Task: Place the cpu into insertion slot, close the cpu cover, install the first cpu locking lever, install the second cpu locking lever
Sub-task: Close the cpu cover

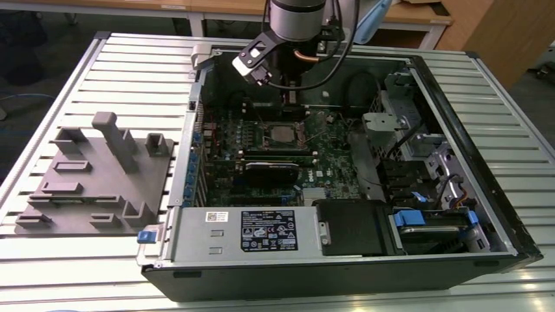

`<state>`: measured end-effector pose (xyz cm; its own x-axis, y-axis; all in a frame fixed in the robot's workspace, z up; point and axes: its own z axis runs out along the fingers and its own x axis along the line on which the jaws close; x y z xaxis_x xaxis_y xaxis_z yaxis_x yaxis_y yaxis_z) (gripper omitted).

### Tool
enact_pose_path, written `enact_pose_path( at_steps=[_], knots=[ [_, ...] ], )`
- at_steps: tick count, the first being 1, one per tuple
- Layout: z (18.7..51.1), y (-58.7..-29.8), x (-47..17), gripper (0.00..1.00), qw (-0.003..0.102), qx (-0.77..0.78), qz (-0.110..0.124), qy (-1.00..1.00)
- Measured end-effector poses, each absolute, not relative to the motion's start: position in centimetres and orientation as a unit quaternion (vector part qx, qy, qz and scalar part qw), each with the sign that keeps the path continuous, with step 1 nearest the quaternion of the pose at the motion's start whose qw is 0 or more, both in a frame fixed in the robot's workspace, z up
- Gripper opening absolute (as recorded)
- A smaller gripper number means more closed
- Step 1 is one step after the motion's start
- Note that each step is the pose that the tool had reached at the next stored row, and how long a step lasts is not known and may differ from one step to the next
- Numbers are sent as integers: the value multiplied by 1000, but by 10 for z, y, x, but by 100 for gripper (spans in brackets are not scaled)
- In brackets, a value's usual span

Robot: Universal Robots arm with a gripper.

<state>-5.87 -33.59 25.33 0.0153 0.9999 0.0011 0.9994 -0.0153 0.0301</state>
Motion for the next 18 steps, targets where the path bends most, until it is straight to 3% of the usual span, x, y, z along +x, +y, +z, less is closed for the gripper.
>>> enact_pose_path(
  at_steps=[18],
  knots=[
    [253, -336, -55, 10, 10, 712, 11, 702]
  ],
)
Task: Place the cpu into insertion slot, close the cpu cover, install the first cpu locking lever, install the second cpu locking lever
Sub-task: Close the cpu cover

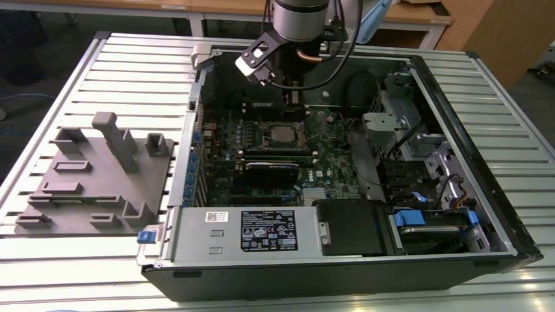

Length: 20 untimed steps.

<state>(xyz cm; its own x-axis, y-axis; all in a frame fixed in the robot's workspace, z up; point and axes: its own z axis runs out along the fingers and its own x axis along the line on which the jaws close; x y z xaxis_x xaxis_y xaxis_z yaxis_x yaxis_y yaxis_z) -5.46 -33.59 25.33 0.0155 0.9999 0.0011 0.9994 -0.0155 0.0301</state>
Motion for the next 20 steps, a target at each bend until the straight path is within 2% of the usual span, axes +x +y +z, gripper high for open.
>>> enact_pose_path(
  at_steps=[20],
  knots=[
    [253, -336, -44, 10, 10, 712, 11, 702]
  ],
)
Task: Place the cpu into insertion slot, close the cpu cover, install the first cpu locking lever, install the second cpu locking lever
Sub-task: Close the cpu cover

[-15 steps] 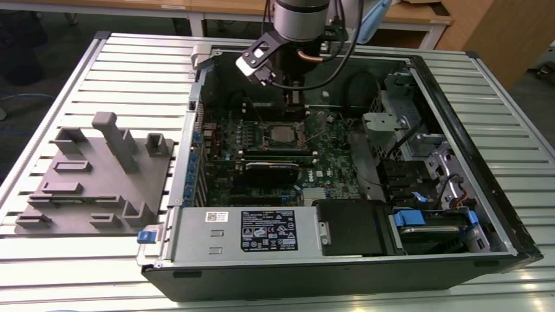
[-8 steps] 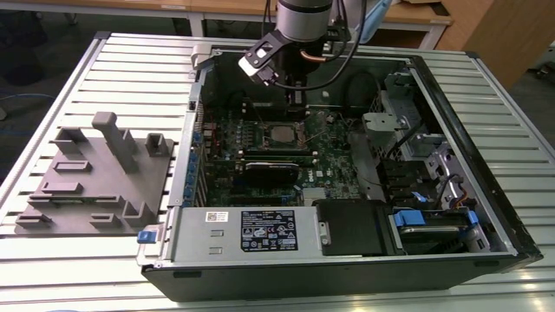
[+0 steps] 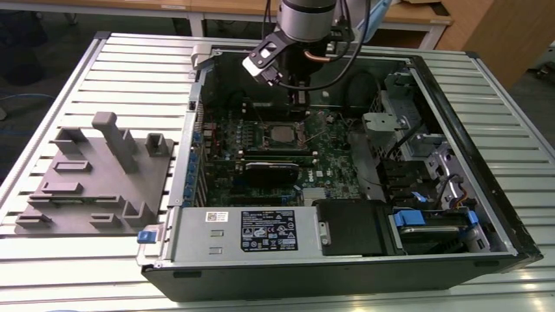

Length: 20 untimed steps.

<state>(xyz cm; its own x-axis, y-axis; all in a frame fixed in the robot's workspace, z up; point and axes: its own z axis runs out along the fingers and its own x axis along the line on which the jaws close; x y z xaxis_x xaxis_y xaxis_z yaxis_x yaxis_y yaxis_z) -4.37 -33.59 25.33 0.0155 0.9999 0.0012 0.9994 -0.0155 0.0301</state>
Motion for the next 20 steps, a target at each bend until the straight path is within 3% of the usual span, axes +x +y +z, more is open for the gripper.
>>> enact_pose_path(
  at_steps=[20],
  knots=[
    [255, -336, -39, 10, 10, 712, 11, 702]
  ],
)
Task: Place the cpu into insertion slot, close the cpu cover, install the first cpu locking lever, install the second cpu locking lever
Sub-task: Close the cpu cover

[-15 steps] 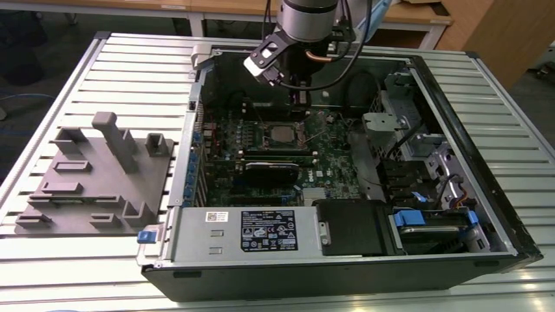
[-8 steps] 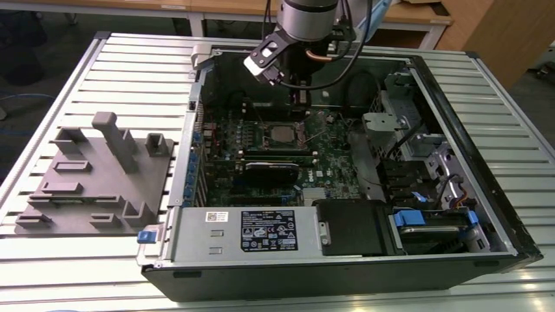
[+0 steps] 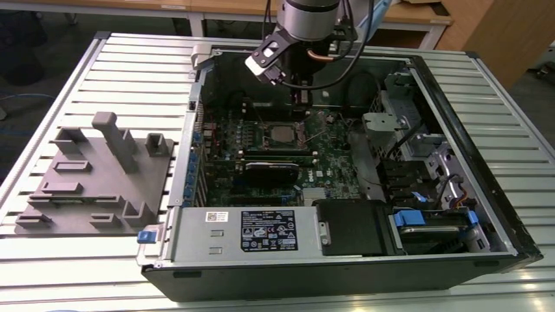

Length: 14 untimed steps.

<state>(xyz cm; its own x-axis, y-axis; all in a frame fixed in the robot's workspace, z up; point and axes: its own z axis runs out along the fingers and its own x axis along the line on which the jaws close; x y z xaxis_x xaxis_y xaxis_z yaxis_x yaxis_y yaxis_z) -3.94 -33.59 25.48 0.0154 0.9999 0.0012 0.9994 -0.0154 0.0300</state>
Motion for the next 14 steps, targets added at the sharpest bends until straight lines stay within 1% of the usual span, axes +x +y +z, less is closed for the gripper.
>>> enact_pose_path(
  at_steps=[14],
  knots=[
    [257, -336, -35, 10, 9, 713, 10, 702]
  ],
)
